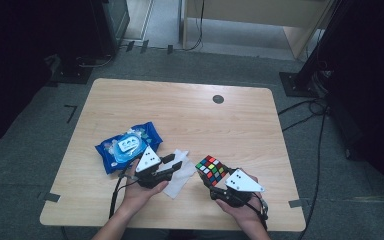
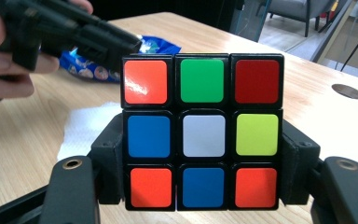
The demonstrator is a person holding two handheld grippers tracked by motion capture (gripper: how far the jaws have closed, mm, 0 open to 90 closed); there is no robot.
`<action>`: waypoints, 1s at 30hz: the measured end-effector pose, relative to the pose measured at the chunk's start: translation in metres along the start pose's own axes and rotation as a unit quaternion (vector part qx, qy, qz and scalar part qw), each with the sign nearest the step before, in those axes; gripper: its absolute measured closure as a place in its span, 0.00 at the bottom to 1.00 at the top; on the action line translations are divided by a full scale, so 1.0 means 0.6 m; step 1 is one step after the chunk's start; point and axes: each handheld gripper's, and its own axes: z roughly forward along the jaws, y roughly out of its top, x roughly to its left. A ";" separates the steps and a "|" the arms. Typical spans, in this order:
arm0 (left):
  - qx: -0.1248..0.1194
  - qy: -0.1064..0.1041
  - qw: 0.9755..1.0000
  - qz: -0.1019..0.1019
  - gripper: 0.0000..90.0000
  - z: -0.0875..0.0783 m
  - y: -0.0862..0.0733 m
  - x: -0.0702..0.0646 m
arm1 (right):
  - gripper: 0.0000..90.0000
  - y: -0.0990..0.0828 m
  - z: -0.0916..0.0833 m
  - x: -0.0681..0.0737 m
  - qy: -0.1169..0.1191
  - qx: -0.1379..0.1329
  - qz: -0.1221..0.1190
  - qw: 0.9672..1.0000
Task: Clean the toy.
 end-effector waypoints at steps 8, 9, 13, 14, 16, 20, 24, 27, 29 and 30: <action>0.031 -0.011 0.997 0.066 0.53 0.022 -0.011 -0.039 | 0.38 0.003 -0.008 -0.008 0.006 -0.023 0.053 0.998; 0.031 -0.011 0.997 0.066 0.53 0.022 -0.011 -0.039 | 0.38 0.003 -0.008 -0.008 0.009 -0.023 0.056 0.998; 0.041 -0.017 0.995 0.093 0.52 0.032 -0.016 -0.058 | 0.38 0.004 -0.006 -0.003 0.015 -0.023 0.062 0.998; 0.043 -0.022 0.993 0.107 0.51 0.036 -0.018 -0.067 | 0.38 0.004 -0.004 0.000 0.024 -0.025 0.066 0.997; 0.042 -0.025 0.992 0.115 0.50 0.037 -0.020 -0.072 | 0.38 0.004 -0.001 0.003 0.028 -0.023 0.069 0.997; 0.028 -0.044 0.989 0.139 0.46 0.036 -0.022 -0.088 | 0.38 0.003 0.003 0.008 0.039 -0.017 0.083 0.996; 0.016 -0.049 0.986 0.157 0.43 0.034 -0.022 -0.099 | 0.38 0.001 0.008 0.013 0.051 -0.015 0.092 0.994; 0.011 -0.043 0.984 0.170 0.40 0.035 -0.023 -0.107 | 0.38 0.001 0.011 0.017 0.055 -0.013 0.093 0.994; 0.012 -0.026 0.983 0.180 0.39 0.037 -0.024 -0.112 | 0.38 0.000 0.015 0.023 0.064 -0.011 0.102 0.993; 0.012 -0.026 0.983 0.180 0.39 0.037 -0.024 -0.112 | 0.38 0.000 0.015 0.023 0.064 -0.011 0.102 0.993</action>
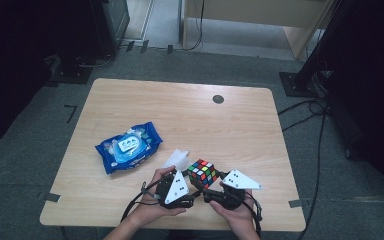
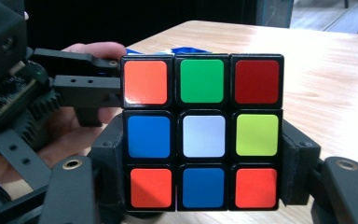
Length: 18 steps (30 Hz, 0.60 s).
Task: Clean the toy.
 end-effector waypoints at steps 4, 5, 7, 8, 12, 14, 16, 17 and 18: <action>-0.001 0.015 1.000 0.011 0.39 0.000 0.000 -0.004 | 0.38 -0.001 0.001 -0.003 0.016 0.002 0.038 0.999; -0.001 0.015 1.000 0.011 0.39 0.000 0.000 -0.004 | 0.38 -0.001 0.001 -0.003 0.016 0.002 0.038 0.999; -0.004 0.019 1.000 0.013 0.38 0.000 0.000 -0.005 | 0.38 -0.001 0.000 -0.007 0.022 0.002 0.057 0.998; -0.005 0.020 1.000 0.014 0.38 0.000 0.000 -0.005 | 0.38 -0.001 0.000 -0.008 0.022 0.003 0.063 0.998; 0.001 0.018 1.000 0.021 0.38 0.003 -0.003 -0.007 | 0.38 -0.003 0.003 -0.010 0.022 0.014 0.073 0.997; 0.003 0.017 1.000 0.025 0.38 0.006 -0.004 -0.011 | 0.38 -0.004 0.004 -0.010 0.020 0.016 0.078 0.997; -0.001 0.017 1.000 0.023 0.38 0.006 -0.003 -0.012 | 0.38 -0.003 0.003 -0.010 0.016 0.018 0.085 0.996; -0.001 0.017 1.000 0.023 0.38 0.006 -0.003 -0.012 | 0.38 -0.003 0.003 -0.010 0.016 0.018 0.085 0.996; -0.003 0.018 1.000 0.022 0.38 0.005 -0.003 -0.012 | 0.38 -0.002 0.002 -0.010 0.016 0.016 0.088 0.996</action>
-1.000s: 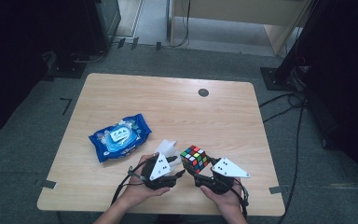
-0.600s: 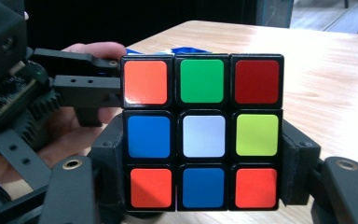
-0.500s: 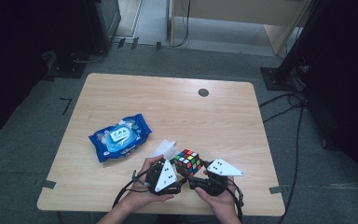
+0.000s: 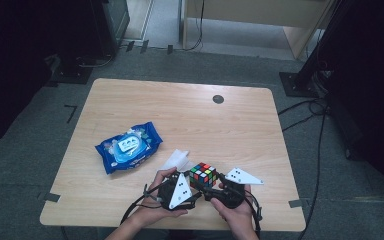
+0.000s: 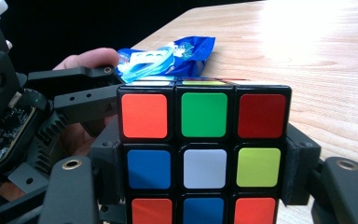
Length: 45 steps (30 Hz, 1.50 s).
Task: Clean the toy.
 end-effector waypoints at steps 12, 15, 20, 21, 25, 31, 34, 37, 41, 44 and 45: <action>-0.001 -0.023 0.998 -0.055 0.24 0.000 0.010 0.000 | 0.38 0.001 -0.001 0.003 0.000 -0.010 0.013 1.000; -0.004 -0.030 0.997 -0.070 0.23 0.000 0.010 0.003 | 0.38 0.001 0.000 0.003 -0.002 -0.011 0.012 1.000; -0.006 -0.039 0.995 -0.092 0.22 0.001 0.009 0.007 | 0.38 -0.001 0.002 0.002 0.000 -0.010 0.017 1.000; -0.007 -0.042 0.994 -0.096 0.22 0.001 0.009 0.008 | 0.38 -0.001 0.002 0.001 -0.001 -0.011 0.019 1.000; -0.012 -0.046 0.993 -0.107 0.22 0.000 0.010 0.010 | 0.38 -0.002 0.002 -0.001 -0.006 -0.014 0.025 1.000; -0.009 -0.045 0.993 -0.110 0.22 0.001 0.010 0.010 | 0.38 -0.003 0.002 -0.002 -0.008 -0.014 0.027 0.999; -0.008 -0.042 0.993 -0.108 0.23 0.002 0.010 0.010 | 0.38 -0.003 0.003 -0.003 -0.003 -0.014 0.030 0.999; -0.007 -0.042 0.994 -0.102 0.23 0.002 0.009 0.011 | 0.38 -0.003 0.004 -0.003 -0.004 -0.013 0.029 0.999; -0.006 -0.043 0.995 -0.090 0.24 0.000 0.005 0.015 | 0.38 -0.003 0.005 -0.004 -0.002 -0.011 0.032 0.999; -0.004 -0.037 0.996 -0.086 0.25 -0.002 0.001 0.022 | 0.38 -0.003 0.005 -0.003 0.001 -0.011 0.033 0.999; -0.003 -0.034 0.996 -0.084 0.25 -0.003 0.000 0.023 | 0.38 -0.003 0.005 -0.003 0.001 -0.011 0.033 0.999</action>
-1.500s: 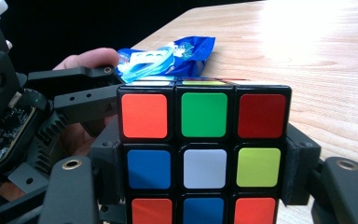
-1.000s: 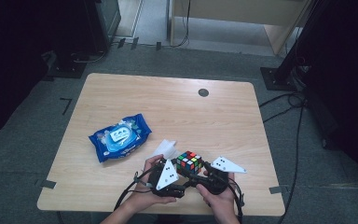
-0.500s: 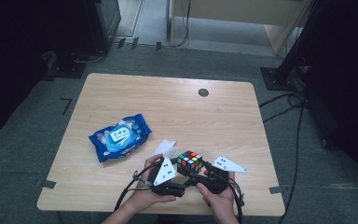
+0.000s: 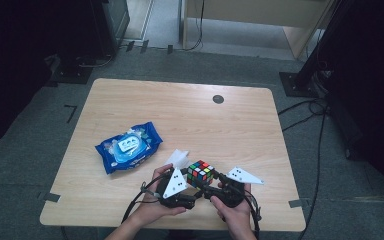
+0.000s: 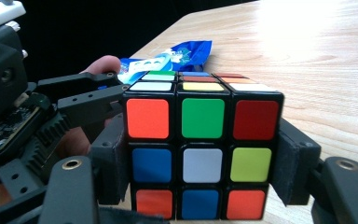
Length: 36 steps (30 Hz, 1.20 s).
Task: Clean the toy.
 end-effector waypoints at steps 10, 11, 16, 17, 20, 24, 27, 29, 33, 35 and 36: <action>-0.008 0.009 1.000 -0.006 0.25 -0.003 0.001 0.002 | 0.38 0.001 -0.002 0.000 0.005 -0.006 0.016 1.000; -0.009 0.011 1.000 -0.007 0.25 -0.004 0.002 0.002 | 0.38 0.000 -0.001 0.000 0.006 -0.005 0.021 1.000; -0.012 0.023 1.000 -0.007 0.25 -0.003 0.003 0.001 | 0.38 -0.002 0.004 0.005 0.009 -0.002 0.021 1.000; -0.011 0.026 1.000 -0.004 0.26 -0.003 0.002 0.000 | 0.38 -0.002 0.004 0.005 0.010 -0.001 0.021 1.000; -0.011 0.032 0.999 0.009 0.30 -0.004 0.001 -0.001 | 0.38 -0.003 0.005 0.004 0.012 0.003 0.024 1.000; -0.017 0.041 0.999 0.028 0.38 -0.006 -0.001 -0.004 | 0.37 -0.002 0.003 -0.004 0.016 0.004 0.042 0.999; -0.015 0.027 0.999 0.030 0.38 -0.006 -0.004 -0.003 | 0.36 -0.002 0.004 -0.005 0.020 0.008 0.043 0.999; -0.016 0.021 0.999 0.034 0.38 -0.007 -0.005 -0.002 | 0.35 -0.002 0.004 -0.006 0.023 0.012 0.045 0.999; -0.011 0.019 0.998 0.061 0.38 -0.008 -0.005 -0.007 | 0.34 0.000 0.005 -0.008 0.032 0.020 0.050 0.998; -0.009 0.017 0.997 0.069 0.38 -0.007 -0.007 -0.010 | 0.34 0.001 0.005 -0.011 0.036 0.024 0.057 0.997; -0.009 0.017 0.997 0.069 0.38 -0.007 -0.007 -0.010 | 0.34 0.001 0.005 -0.011 0.036 0.024 0.057 0.997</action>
